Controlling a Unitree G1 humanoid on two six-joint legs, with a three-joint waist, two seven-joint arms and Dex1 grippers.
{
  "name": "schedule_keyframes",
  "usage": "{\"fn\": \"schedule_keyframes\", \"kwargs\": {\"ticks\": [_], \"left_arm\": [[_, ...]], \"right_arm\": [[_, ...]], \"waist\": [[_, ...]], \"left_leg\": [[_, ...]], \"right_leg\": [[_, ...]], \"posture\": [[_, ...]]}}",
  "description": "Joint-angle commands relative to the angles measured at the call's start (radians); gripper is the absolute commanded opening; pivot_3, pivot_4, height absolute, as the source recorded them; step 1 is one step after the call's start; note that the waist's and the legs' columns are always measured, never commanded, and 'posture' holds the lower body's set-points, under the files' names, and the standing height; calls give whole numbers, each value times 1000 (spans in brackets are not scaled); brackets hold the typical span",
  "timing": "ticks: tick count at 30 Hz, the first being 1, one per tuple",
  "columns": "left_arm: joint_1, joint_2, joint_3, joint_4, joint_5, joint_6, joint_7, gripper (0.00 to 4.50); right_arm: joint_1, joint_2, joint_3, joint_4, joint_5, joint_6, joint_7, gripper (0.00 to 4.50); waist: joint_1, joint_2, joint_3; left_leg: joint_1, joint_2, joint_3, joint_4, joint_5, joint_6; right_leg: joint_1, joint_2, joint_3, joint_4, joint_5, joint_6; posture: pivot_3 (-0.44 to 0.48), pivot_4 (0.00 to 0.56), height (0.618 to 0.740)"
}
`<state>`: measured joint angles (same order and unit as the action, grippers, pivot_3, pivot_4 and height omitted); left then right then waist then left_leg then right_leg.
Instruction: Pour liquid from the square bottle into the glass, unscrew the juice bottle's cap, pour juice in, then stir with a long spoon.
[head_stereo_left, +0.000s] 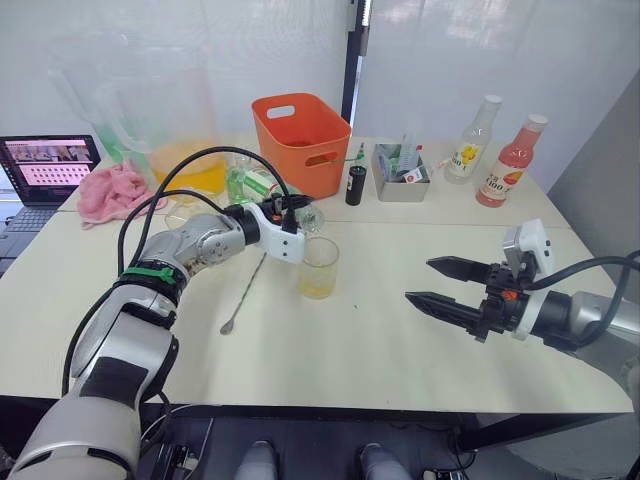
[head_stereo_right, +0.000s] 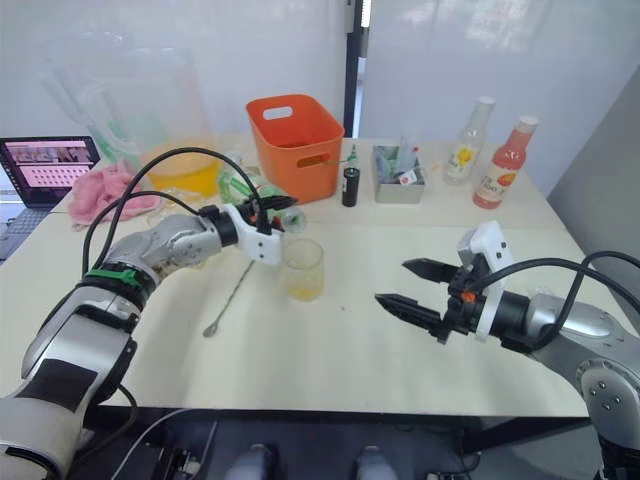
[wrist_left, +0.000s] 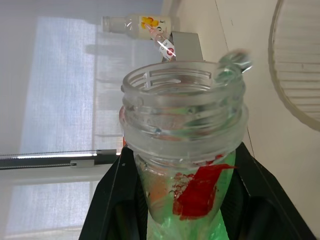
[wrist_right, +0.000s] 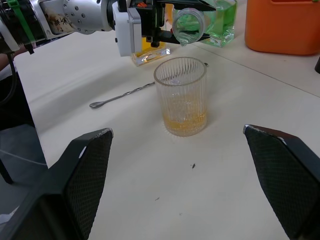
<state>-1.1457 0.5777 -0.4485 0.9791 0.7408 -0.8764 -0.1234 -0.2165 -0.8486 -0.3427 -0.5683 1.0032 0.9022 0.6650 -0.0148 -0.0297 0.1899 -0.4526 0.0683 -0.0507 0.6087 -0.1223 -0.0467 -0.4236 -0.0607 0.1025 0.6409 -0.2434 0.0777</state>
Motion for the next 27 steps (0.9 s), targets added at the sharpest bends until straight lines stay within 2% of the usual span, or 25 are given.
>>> {"fn": "schedule_keyframes", "kwargs": {"ticks": [1, 10, 20, 27], "left_arm": [[-62, 20, 2, -25, 22, -20, 69, 1280], [-71, 25, -17, -18, 48, -26, 105, 1280], [-71, 14, -12, -2, 18, -22, 86, 1280], [-21, -47, 85, 26, -245, 20, -185, 1280]], "right_arm": [[-5, -5, -29, -25, 13, -21, -11, 4418], [-8, -5, -23, -21, 11, -24, -16, 4418], [-13, -8, -21, -18, 5, -26, -15, 4418], [-22, -17, -14, -11, -7, -27, -7, 4418]], "waist": [[0, 0, 0], [1, 0, 0], [1, 0, 0], [1, 0, 0]], "left_leg": [[0, 0, 0, 0, 0, 0], [0, 0, 0, 0, 0, 0], [0, 0, 0, 0, 0, 0], [0, 0, 0, 1, 0, 0]], "right_leg": [[0, 0, 0, 0, 0, 0], [0, 0, 0, 0, 0, 0], [0, 0, 0, 0, 0, 0], [0, 0, 0, 1, 0, 0]], "posture": [[0, 150, 738], [0, 150, 738], [0, 150, 738], [0, 150, 738]]}}
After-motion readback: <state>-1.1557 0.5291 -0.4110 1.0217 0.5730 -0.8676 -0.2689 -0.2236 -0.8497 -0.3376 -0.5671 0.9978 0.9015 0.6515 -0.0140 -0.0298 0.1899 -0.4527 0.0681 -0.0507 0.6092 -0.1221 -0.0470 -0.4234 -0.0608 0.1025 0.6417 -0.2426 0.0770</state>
